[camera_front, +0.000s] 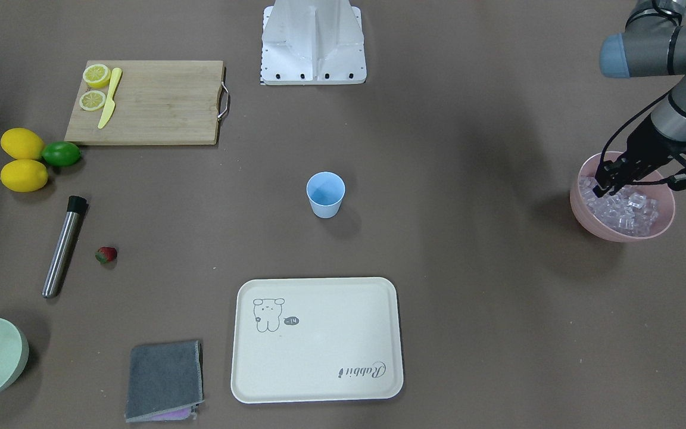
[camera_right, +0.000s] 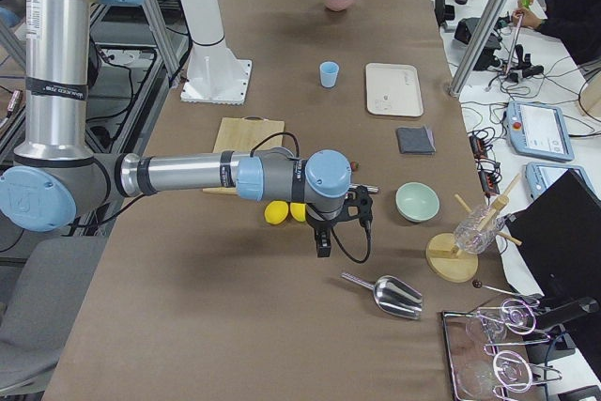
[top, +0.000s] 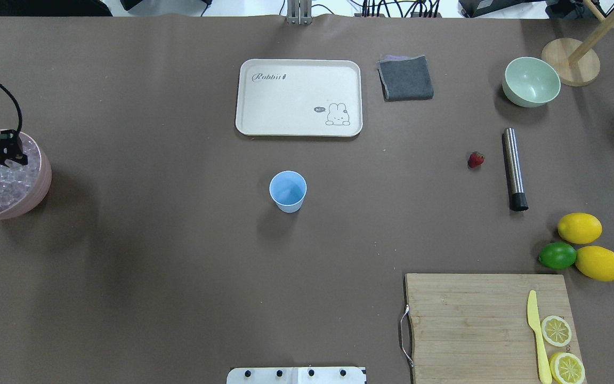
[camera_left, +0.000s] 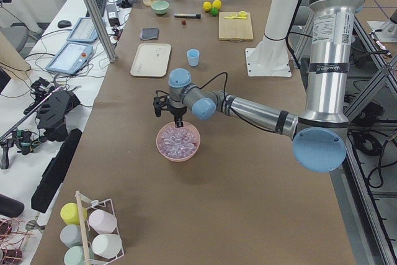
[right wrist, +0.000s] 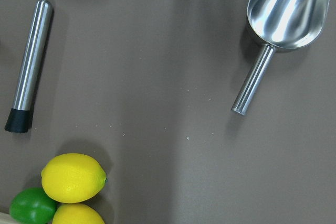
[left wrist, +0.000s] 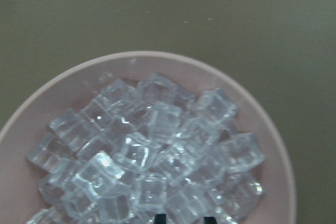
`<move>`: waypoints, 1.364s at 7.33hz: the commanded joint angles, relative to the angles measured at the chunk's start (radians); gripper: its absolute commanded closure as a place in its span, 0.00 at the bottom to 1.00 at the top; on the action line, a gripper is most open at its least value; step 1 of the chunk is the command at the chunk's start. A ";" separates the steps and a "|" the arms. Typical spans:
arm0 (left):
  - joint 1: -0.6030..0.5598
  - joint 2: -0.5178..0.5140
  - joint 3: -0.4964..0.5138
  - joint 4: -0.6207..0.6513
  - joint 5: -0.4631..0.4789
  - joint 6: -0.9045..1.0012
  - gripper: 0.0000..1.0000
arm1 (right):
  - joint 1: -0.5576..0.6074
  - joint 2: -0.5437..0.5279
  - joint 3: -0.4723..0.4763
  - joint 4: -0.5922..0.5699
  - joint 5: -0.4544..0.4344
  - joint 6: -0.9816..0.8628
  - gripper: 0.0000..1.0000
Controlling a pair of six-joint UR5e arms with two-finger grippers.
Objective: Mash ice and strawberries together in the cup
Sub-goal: 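Lower the left gripper into the pink bowl and grasp an ice cube, then carry the ice cube with the left gripper over the blue cup and release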
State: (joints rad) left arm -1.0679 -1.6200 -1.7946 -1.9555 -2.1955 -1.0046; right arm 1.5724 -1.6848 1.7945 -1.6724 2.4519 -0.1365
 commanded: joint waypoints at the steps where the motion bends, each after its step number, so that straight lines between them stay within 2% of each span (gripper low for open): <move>1: 0.022 -0.143 -0.020 0.050 -0.012 -0.012 1.00 | 0.000 -0.001 -0.001 0.010 0.001 0.000 0.00; 4: 0.205 -0.369 -0.028 0.154 0.014 -0.076 1.00 | -0.003 -0.001 -0.003 0.010 0.018 0.000 0.00; 6: 0.388 -0.528 -0.011 0.255 0.188 -0.137 1.00 | -0.003 -0.001 -0.003 0.010 0.018 0.000 0.00; 8: 0.445 -0.647 0.085 0.267 0.195 -0.169 1.00 | -0.008 -0.003 -0.004 0.008 0.018 0.000 0.00; 9: 0.460 -0.708 0.159 0.260 0.229 -0.170 1.00 | -0.008 -0.003 -0.006 0.010 0.018 0.000 0.00; 10: 0.492 -0.727 0.178 0.257 0.271 -0.174 1.00 | -0.008 -0.003 -0.006 0.008 0.018 0.000 0.00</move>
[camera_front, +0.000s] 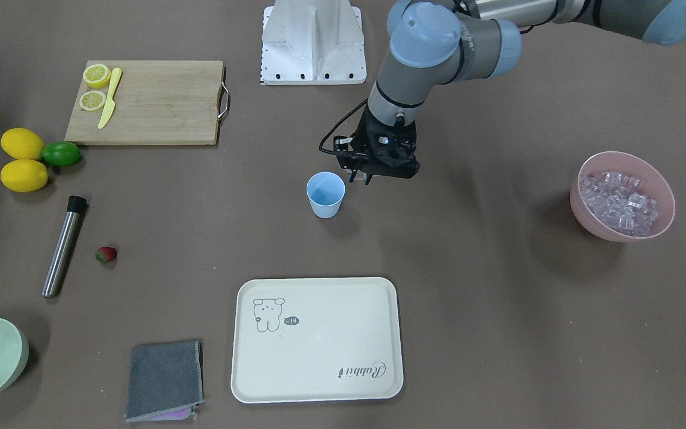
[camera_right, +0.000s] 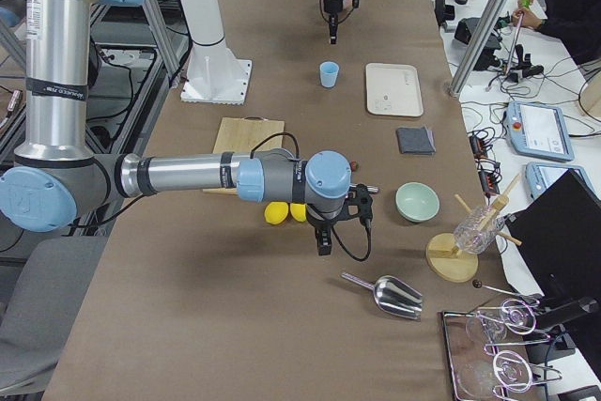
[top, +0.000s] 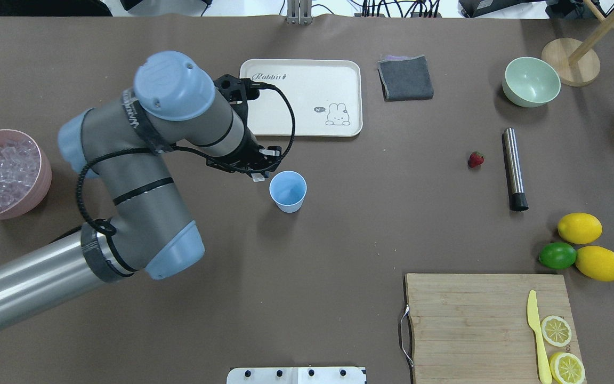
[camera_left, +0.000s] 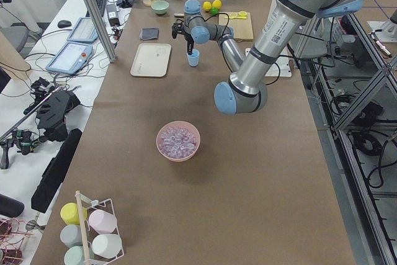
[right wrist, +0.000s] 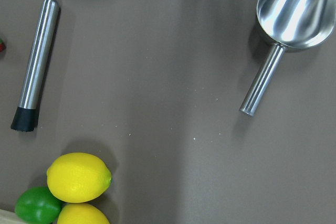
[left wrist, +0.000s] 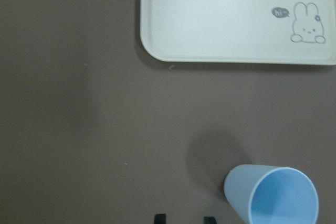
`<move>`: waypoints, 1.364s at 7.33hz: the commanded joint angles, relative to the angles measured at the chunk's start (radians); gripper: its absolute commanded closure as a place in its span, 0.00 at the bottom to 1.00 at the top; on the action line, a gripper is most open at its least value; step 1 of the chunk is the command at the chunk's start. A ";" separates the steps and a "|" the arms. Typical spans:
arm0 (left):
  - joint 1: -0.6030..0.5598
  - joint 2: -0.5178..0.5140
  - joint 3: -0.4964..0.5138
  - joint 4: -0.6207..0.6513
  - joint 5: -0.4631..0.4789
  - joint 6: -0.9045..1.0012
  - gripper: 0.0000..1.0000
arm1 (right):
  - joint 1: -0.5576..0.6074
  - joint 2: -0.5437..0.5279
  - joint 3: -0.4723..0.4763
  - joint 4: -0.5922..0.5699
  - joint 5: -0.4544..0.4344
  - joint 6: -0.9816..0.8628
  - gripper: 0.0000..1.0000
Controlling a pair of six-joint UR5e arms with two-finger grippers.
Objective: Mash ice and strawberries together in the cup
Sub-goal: 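Carry the ice cube with the left gripper over the blue cup and release, then move the left gripper back to the pink ice bowl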
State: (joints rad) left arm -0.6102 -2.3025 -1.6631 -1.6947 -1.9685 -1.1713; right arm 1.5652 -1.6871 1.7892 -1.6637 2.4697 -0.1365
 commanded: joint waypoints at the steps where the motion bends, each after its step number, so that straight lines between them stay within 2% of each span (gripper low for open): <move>1: 0.037 -0.048 0.046 -0.003 0.046 -0.008 1.00 | -0.001 0.000 -0.001 0.001 0.000 -0.002 0.00; 2: 0.037 -0.049 0.051 -0.003 0.046 -0.008 0.54 | -0.002 0.000 -0.002 0.002 0.000 -0.002 0.00; 4: 0.037 -0.054 0.054 -0.003 0.046 -0.002 0.04 | -0.002 0.000 -0.001 0.002 -0.001 -0.002 0.00; 5: 0.027 -0.054 0.055 0.004 0.046 0.001 0.03 | -0.002 0.000 0.001 0.002 -0.002 -0.002 0.00; 6: -0.035 -0.031 0.046 0.010 0.040 0.078 0.03 | -0.002 0.000 0.002 0.002 -0.002 -0.002 0.00; 7: -0.084 0.076 -0.027 0.013 0.040 0.257 0.03 | -0.004 0.001 0.004 0.002 -0.002 -0.002 0.00; 8: -0.162 0.180 -0.084 0.012 -0.007 0.432 0.03 | -0.007 0.001 0.004 0.002 0.000 -0.002 0.00; 10: -0.296 0.343 -0.116 0.001 -0.035 0.801 0.03 | -0.011 0.000 0.006 0.002 0.000 -0.003 0.00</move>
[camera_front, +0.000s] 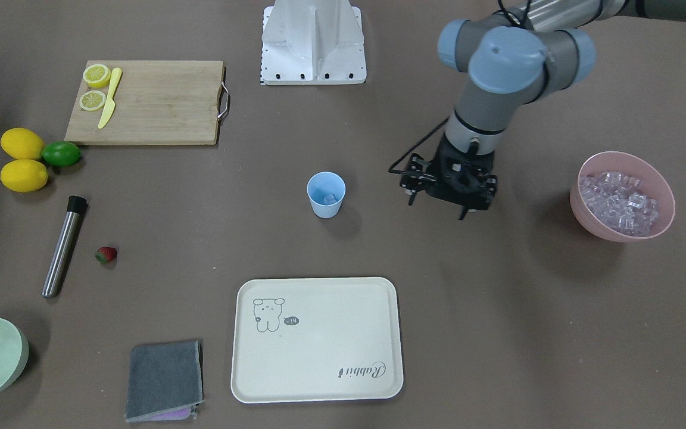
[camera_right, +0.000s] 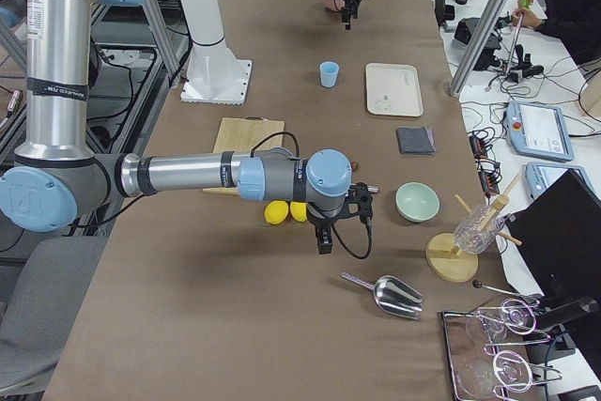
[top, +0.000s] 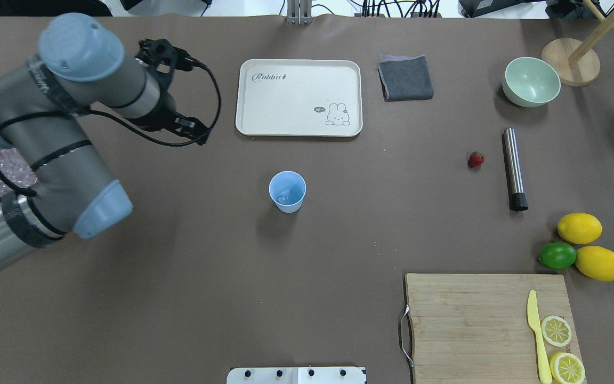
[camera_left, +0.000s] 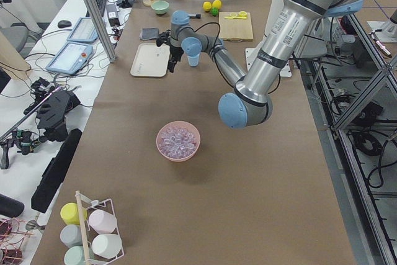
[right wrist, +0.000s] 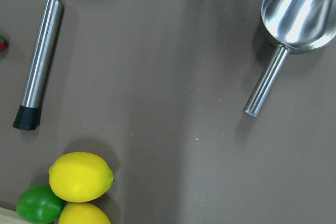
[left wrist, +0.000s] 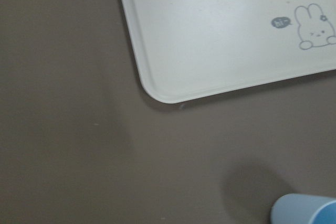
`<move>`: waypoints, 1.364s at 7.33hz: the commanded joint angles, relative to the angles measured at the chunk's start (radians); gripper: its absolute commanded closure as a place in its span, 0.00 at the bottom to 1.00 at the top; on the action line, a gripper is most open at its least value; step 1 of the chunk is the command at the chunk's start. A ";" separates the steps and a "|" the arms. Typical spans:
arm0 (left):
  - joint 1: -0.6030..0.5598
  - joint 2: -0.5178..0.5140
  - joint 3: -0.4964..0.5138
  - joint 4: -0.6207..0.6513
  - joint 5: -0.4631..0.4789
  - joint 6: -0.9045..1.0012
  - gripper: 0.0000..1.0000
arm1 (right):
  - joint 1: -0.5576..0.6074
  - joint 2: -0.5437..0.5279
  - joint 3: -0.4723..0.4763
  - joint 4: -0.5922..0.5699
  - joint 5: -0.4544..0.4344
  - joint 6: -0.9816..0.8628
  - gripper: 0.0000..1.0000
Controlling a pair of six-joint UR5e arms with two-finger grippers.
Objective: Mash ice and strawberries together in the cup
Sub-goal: 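Move the left gripper back to the pink ice bowl, then grasp another ice cube from the pink bowl with the left gripper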
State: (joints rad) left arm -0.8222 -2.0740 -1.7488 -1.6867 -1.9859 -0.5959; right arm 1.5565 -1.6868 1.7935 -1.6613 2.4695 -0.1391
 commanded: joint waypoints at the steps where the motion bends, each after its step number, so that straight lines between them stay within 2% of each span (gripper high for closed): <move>1: -0.165 0.206 -0.049 -0.010 -0.051 0.402 0.03 | -0.004 -0.001 0.001 0.002 0.000 -0.001 0.00; 2: -0.211 0.279 -0.064 -0.011 -0.053 0.509 0.03 | -0.006 -0.001 0.001 0.000 0.000 0.001 0.00; 3: -0.248 0.337 -0.070 -0.011 -0.080 0.516 0.03 | -0.006 -0.001 0.001 0.000 0.000 0.001 0.00; 4: -0.255 0.429 -0.102 -0.013 -0.105 0.428 0.03 | -0.006 -0.001 0.001 0.000 0.000 0.001 0.00; 5: -0.255 0.460 -0.103 -0.024 -0.126 0.218 0.03 | -0.006 -0.001 0.001 0.000 0.000 0.001 0.00; 7: -0.255 0.593 -0.084 -0.187 -0.175 0.080 0.03 | -0.006 -0.001 0.001 0.000 0.000 0.001 0.00; 9: -0.255 0.600 -0.055 -0.270 -0.182 -0.127 0.03 | -0.006 -0.001 0.001 0.000 0.000 0.001 0.00; 10: -0.255 0.615 -0.023 -0.319 -0.180 -0.152 0.03 | -0.007 -0.001 0.001 0.000 0.000 0.001 0.00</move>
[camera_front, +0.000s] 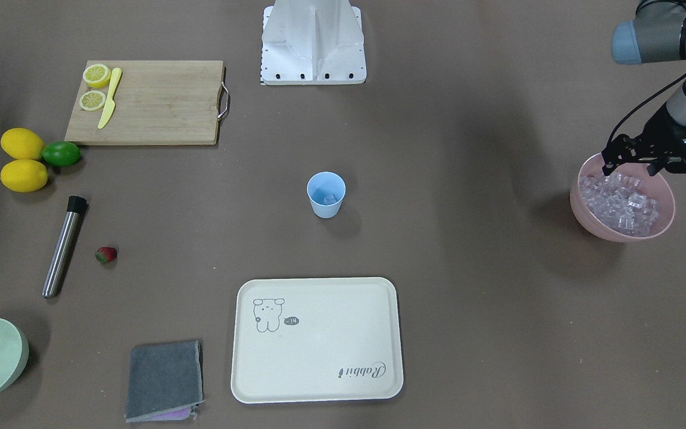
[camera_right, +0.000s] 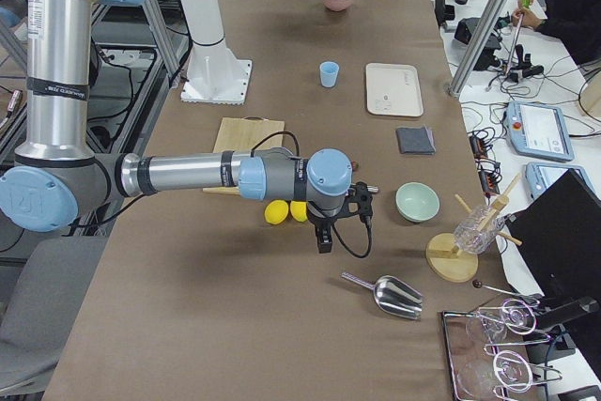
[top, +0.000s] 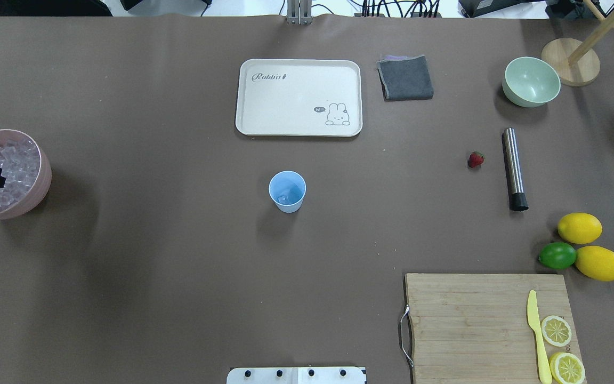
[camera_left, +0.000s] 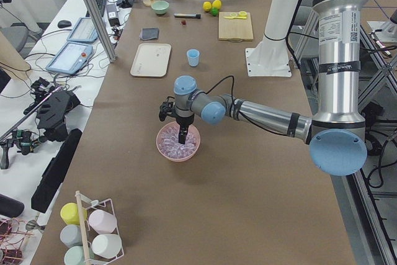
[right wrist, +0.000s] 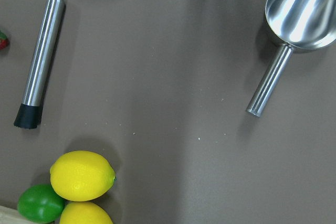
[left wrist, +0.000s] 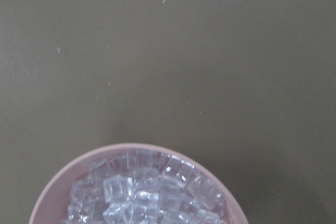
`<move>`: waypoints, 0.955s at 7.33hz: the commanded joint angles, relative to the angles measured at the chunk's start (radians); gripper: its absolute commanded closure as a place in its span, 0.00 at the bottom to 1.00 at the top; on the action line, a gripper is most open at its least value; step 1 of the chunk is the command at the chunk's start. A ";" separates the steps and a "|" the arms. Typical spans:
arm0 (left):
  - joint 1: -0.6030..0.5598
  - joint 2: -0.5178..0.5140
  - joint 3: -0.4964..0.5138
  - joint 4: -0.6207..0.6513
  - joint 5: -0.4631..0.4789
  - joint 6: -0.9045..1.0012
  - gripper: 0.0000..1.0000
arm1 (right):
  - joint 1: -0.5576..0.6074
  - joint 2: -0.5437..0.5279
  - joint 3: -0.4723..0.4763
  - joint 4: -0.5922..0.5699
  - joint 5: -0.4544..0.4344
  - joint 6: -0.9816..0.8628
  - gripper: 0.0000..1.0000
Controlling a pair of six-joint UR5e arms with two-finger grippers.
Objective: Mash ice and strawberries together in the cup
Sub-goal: 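Grasp another ice cube from the pink bowl with the left gripper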
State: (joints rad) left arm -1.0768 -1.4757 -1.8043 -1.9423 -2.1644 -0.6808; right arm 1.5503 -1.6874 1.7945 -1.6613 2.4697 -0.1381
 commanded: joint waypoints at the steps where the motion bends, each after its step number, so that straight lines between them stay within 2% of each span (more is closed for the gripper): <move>1: 0.002 0.017 0.051 -0.085 -0.002 -0.086 0.03 | -0.001 0.000 0.002 0.002 0.000 0.000 0.00; 4: 0.029 0.018 0.068 -0.144 0.000 -0.227 0.04 | -0.001 0.000 0.006 0.000 0.000 0.000 0.00; 7: 0.066 0.020 0.077 -0.155 0.009 -0.241 0.14 | -0.001 0.000 0.008 0.002 0.000 0.000 0.00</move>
State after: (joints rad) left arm -1.0175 -1.4569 -1.7319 -2.0937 -2.1578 -0.9183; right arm 1.5493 -1.6874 1.8018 -1.6599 2.4697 -0.1381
